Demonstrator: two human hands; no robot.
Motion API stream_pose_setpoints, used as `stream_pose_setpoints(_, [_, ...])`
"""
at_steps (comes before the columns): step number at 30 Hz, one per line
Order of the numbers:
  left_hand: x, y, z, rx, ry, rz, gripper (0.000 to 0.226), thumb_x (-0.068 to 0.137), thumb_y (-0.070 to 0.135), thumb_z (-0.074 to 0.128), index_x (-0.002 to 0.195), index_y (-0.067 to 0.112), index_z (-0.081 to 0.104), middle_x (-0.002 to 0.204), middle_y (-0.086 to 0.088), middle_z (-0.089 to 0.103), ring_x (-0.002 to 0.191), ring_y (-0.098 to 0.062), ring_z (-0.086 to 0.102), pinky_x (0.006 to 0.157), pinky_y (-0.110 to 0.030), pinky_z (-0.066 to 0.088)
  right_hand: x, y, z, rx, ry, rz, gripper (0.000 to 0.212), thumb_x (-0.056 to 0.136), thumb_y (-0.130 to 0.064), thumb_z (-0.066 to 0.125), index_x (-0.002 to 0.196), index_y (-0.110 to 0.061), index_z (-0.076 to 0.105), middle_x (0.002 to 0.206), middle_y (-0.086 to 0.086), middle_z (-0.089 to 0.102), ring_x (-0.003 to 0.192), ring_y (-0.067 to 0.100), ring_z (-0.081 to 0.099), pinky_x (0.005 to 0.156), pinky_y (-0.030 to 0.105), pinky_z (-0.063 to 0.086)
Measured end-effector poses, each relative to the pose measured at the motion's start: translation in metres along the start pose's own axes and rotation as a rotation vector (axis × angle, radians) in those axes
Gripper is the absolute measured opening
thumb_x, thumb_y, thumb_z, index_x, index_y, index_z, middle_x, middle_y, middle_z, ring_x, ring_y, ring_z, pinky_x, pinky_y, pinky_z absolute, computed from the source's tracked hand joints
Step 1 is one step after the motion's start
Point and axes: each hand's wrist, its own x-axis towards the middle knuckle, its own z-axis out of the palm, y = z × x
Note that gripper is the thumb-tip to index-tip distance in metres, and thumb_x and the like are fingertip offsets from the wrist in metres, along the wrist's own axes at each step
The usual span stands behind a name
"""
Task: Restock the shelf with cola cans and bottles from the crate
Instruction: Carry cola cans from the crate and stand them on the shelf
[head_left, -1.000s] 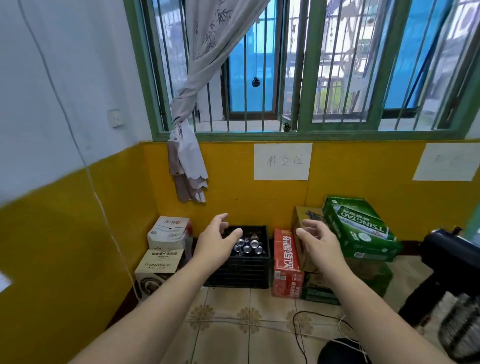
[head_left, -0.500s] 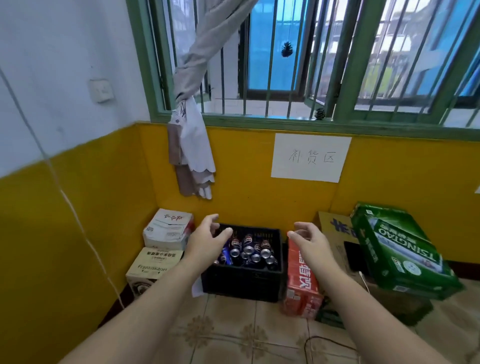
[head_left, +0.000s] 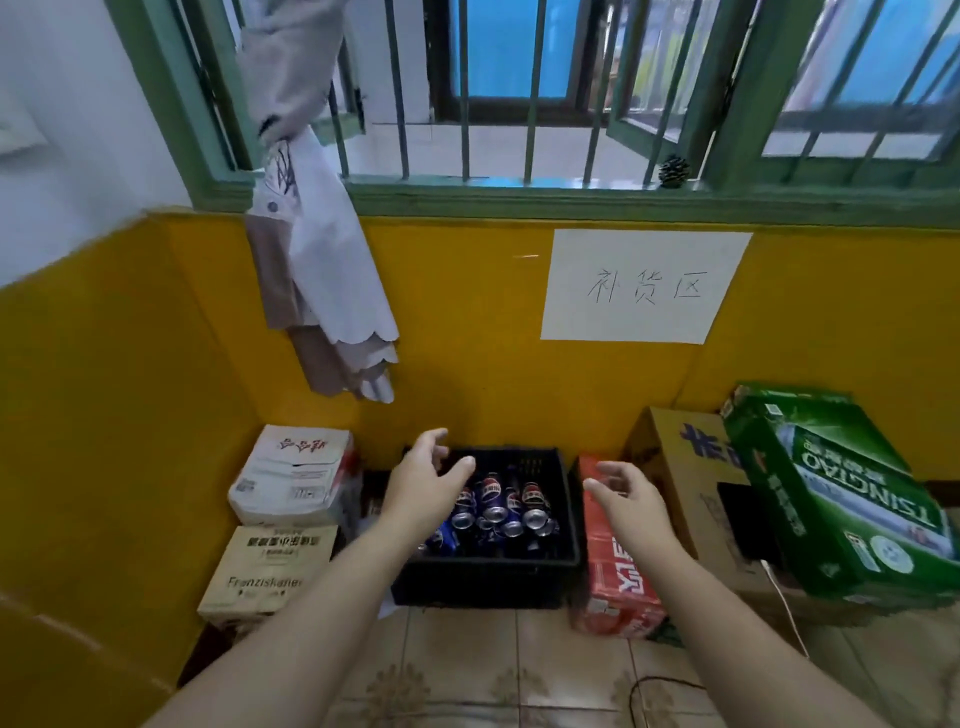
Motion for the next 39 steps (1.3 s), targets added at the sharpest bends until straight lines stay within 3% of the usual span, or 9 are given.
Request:
stream_pose_setpoints(8, [0.091, -0.035, 0.048, 0.032, -0.004, -0.164, 0.053, 0.092, 0.033, 0.056, 0.140, 0.019, 0.036, 0.135, -0.004, 0.050, 0.124, -0.020, 0.047, 0.092, -0.031, 0.042, 0.118, 0.036, 0.034, -0.025, -0.112, 0.118, 0.034, 0.092, -0.021, 0.058, 0.124, -0.012, 0.052, 0.108, 0.002, 0.054, 0.093, 0.016, 0.052, 0.078, 0.031, 0.042])
stream_pose_setpoints(12, [0.136, -0.064, 0.086, 0.020, -0.010, -0.263, 0.054, 0.092, 0.031, 0.057, 0.140, 0.019, 0.037, 0.132, -0.003, 0.051, 0.119, -0.019, 0.049, 0.088, -0.031, 0.045, 0.176, 0.069, 0.055, -0.032, -0.185, 0.210, 0.036, 0.092, -0.019, 0.058, 0.125, -0.009, 0.050, 0.116, 0.008, 0.056, 0.096, 0.018, 0.054, 0.084, 0.033, 0.047])
stream_pose_setpoints(15, [0.170, -0.094, 0.120, 0.013, -0.044, -0.316, 0.054, 0.092, 0.031, 0.057, 0.140, 0.018, 0.036, 0.131, -0.004, 0.052, 0.117, -0.020, 0.051, 0.095, -0.036, 0.046, 0.214, 0.102, 0.070, -0.069, -0.200, 0.252, 0.036, 0.092, -0.019, 0.057, 0.126, -0.009, 0.050, 0.115, 0.006, 0.054, 0.092, 0.015, 0.050, 0.075, 0.025, 0.041])
stream_pose_setpoints(18, [0.205, -0.131, 0.155, 0.023, -0.121, -0.342, 0.056, 0.092, 0.032, 0.056, 0.142, 0.018, 0.033, 0.137, -0.004, 0.048, 0.122, -0.022, 0.048, 0.092, -0.032, 0.042, 0.250, 0.143, 0.090, -0.104, -0.200, 0.272, 0.037, 0.092, -0.022, 0.058, 0.126, -0.010, 0.050, 0.111, 0.005, 0.054, 0.088, 0.016, 0.052, 0.063, 0.022, 0.041])
stream_pose_setpoints(22, [0.243, -0.195, 0.198, 0.073, -0.176, -0.338, 0.057, 0.093, 0.033, 0.055, 0.142, 0.019, 0.031, 0.132, -0.004, 0.050, 0.114, -0.021, 0.051, 0.088, -0.033, 0.045, 0.287, 0.213, 0.131, -0.120, -0.162, 0.310, 0.037, 0.089, -0.021, 0.061, 0.122, -0.007, 0.052, 0.115, 0.011, 0.060, 0.092, 0.019, 0.055, 0.078, 0.030, 0.044])
stream_pose_setpoints(25, [0.268, -0.244, 0.228, 0.090, -0.171, -0.316, 0.052, 0.093, 0.028, 0.055, 0.140, 0.017, 0.036, 0.127, -0.005, 0.055, 0.101, -0.015, 0.052, 0.081, -0.028, 0.041, 0.312, 0.262, 0.163, -0.143, -0.178, 0.327, 0.038, 0.090, -0.020, 0.060, 0.125, -0.008, 0.051, 0.115, 0.009, 0.060, 0.094, 0.018, 0.054, 0.079, 0.027, 0.040])
stream_pose_setpoints(28, [0.297, -0.296, 0.262, 0.117, -0.153, -0.300, 0.055, 0.091, 0.030, 0.057, 0.140, 0.017, 0.034, 0.131, -0.006, 0.054, 0.110, -0.023, 0.054, 0.083, -0.028, 0.041, 0.343, 0.310, 0.192, -0.183, -0.159, 0.306, 0.041, 0.087, -0.022, 0.062, 0.125, -0.010, 0.051, 0.118, 0.009, 0.060, 0.096, 0.021, 0.057, 0.081, 0.031, 0.045])
stream_pose_setpoints(32, [0.330, -0.350, 0.308, 0.152, -0.113, -0.258, 0.069, 0.089, 0.037, 0.058, 0.146, 0.018, 0.025, 0.142, -0.006, 0.045, 0.125, -0.028, 0.046, 0.100, -0.038, 0.040, 0.380, 0.363, 0.223, -0.275, -0.075, 0.266, 0.065, 0.081, -0.035, 0.068, 0.137, -0.016, 0.040, 0.134, 0.013, 0.047, 0.116, 0.030, 0.052, 0.097, 0.043, 0.045])
stream_pose_setpoints(39, [0.359, -0.386, 0.354, 0.236, -0.042, -0.277, 0.099, 0.076, 0.062, 0.061, 0.149, 0.021, 0.008, 0.150, -0.007, 0.033, 0.129, -0.031, 0.043, 0.094, -0.042, 0.043, 0.413, 0.401, 0.246, -0.290, -0.066, 0.297, 0.097, 0.073, -0.055, 0.068, 0.149, -0.024, 0.015, 0.150, 0.014, 0.026, 0.132, 0.035, 0.036, 0.103, 0.044, 0.035])
